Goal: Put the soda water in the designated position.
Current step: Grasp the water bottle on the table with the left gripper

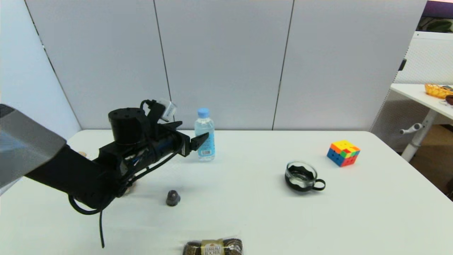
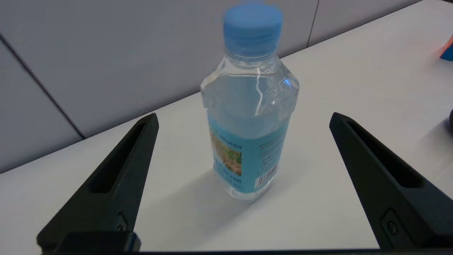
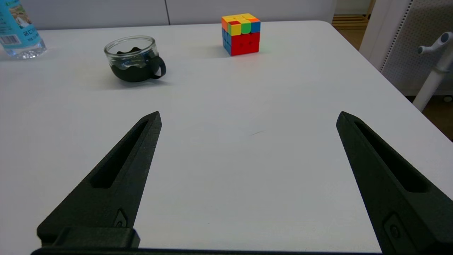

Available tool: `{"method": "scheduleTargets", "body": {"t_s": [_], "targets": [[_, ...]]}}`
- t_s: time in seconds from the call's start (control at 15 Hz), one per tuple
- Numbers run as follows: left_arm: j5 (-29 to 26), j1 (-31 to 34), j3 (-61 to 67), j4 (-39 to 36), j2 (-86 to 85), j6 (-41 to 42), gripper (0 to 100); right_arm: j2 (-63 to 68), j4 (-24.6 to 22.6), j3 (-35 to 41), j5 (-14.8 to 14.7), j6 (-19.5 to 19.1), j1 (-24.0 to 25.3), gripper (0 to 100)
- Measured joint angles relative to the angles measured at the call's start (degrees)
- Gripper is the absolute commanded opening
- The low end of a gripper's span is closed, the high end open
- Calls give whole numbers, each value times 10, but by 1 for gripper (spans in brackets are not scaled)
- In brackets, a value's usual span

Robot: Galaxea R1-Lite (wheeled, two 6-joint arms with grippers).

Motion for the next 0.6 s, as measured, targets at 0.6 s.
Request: {"method": "scheduleTargets", "body": {"t_s": [0.6], "targets": [[0,-10,-110,-31,112,-8,100,0,0,0,0,0,0,100]]}}
